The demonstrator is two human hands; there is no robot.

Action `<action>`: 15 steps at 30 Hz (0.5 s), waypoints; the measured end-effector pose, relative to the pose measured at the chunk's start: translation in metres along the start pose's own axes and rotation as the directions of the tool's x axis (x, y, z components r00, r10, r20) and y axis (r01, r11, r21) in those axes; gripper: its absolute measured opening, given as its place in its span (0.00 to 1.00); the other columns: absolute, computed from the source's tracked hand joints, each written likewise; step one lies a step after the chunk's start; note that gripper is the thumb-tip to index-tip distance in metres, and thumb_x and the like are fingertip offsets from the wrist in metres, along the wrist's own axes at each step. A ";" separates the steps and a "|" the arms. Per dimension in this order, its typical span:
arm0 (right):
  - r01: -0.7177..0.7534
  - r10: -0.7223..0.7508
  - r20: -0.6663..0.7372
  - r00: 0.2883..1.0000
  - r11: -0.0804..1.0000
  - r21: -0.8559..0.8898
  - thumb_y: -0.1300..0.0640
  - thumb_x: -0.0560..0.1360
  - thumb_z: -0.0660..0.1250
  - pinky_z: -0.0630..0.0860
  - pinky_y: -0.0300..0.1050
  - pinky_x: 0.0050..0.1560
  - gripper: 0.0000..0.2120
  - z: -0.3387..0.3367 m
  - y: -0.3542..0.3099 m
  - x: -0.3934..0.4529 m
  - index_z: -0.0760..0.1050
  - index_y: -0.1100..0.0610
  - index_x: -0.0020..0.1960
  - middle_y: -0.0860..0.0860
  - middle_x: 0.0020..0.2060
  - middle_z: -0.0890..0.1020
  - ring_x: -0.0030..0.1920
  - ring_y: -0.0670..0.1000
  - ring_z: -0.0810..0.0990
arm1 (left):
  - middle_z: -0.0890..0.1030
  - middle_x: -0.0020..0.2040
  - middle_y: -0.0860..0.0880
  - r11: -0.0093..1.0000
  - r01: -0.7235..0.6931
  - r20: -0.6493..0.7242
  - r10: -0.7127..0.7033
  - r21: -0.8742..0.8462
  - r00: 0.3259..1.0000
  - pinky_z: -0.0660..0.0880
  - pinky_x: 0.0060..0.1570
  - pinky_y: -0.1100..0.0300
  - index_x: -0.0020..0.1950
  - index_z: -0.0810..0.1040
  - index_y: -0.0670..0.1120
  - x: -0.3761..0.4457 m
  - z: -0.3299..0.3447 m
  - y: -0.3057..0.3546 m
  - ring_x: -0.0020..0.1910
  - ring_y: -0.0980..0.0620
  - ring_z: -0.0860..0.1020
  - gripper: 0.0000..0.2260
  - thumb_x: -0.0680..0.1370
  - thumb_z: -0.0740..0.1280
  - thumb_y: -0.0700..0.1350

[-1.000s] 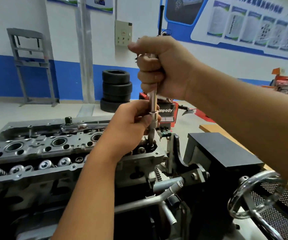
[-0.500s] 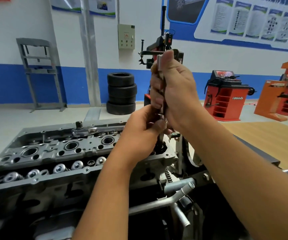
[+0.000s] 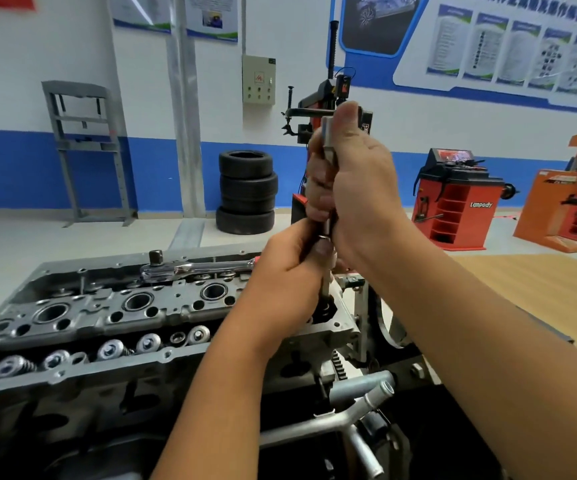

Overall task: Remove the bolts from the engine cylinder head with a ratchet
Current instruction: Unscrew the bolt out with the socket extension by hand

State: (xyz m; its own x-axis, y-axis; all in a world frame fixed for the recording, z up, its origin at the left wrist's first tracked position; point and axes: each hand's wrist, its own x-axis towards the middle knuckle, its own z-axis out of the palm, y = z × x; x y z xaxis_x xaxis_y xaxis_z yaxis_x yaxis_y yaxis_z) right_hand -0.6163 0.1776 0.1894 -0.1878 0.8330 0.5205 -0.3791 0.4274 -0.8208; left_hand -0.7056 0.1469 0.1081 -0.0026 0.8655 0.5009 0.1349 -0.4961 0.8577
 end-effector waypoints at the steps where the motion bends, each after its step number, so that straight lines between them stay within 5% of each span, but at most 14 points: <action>1: -0.080 0.075 0.109 0.991 0.996 0.040 0.39 0.85 0.54 0.51 0.47 0.32 0.23 -0.003 -0.002 0.003 0.70 0.56 0.43 0.48 0.28 0.64 0.26 0.47 0.57 | 0.86 0.50 0.42 1.000 0.016 -0.007 -0.016 -0.022 1.000 0.79 0.56 0.33 0.58 0.80 0.46 0.000 -0.001 -0.001 0.51 0.35 0.84 0.09 0.87 0.60 0.39; 3: -0.197 0.173 0.258 0.951 0.978 0.073 0.37 0.85 0.51 0.50 0.47 0.33 0.25 -0.006 -0.007 0.003 0.71 0.55 0.43 0.48 0.28 0.63 0.26 0.47 0.57 | 0.88 0.46 0.48 0.999 0.030 -0.036 -0.031 -0.029 0.999 0.81 0.53 0.38 0.54 0.80 0.46 -0.001 -0.002 -0.002 0.49 0.43 0.86 0.09 0.86 0.62 0.37; 5: -0.201 0.185 0.237 0.954 0.979 0.043 0.37 0.85 0.51 0.54 0.46 0.32 0.26 -0.004 -0.009 0.002 0.73 0.56 0.43 0.50 0.28 0.66 0.27 0.50 0.60 | 0.88 0.43 0.50 0.999 0.021 -0.077 -0.023 -0.032 0.997 0.84 0.50 0.44 0.51 0.81 0.48 0.000 -0.002 -0.002 0.44 0.48 0.87 0.10 0.83 0.66 0.35; 9: 0.024 -0.044 -0.177 0.983 0.994 -0.110 0.42 0.86 0.57 0.71 0.45 0.31 0.23 0.011 -0.006 -0.011 0.77 0.58 0.46 0.49 0.29 0.77 0.29 0.49 0.73 | 0.86 0.36 0.56 0.995 -0.080 -0.222 0.092 0.064 0.971 0.81 0.36 0.63 0.42 0.83 0.53 0.002 0.004 -0.005 0.35 0.60 0.84 0.12 0.75 0.76 0.35; 12: 0.151 -0.189 -0.325 0.927 0.979 -0.138 0.44 0.87 0.57 0.69 0.41 0.32 0.21 0.019 -0.001 -0.012 0.73 0.58 0.43 0.45 0.26 0.73 0.28 0.45 0.70 | 0.77 0.25 0.61 0.978 -0.106 -0.243 0.149 0.180 0.958 0.66 0.27 0.74 0.30 0.74 0.56 0.000 0.011 -0.002 0.26 0.64 0.74 0.21 0.75 0.72 0.33; 15: 0.058 -0.063 -0.134 0.989 0.997 -0.040 0.42 0.87 0.54 0.61 0.45 0.32 0.24 0.014 -0.001 -0.003 0.76 0.58 0.44 0.46 0.28 0.69 0.28 0.46 0.64 | 0.81 0.32 0.53 0.981 -0.059 -0.094 0.078 0.187 0.993 0.71 0.28 0.68 0.41 0.79 0.54 0.001 0.006 0.001 0.29 0.60 0.76 0.15 0.80 0.66 0.35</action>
State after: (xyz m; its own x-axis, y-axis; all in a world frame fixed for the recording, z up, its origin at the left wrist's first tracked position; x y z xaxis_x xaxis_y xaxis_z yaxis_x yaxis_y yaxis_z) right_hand -0.6285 0.1698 0.1917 -0.0402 0.8438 0.5351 -0.3527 0.4891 -0.7977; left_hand -0.6991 0.1475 0.1091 -0.0853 0.8140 0.5745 0.3179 -0.5243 0.7900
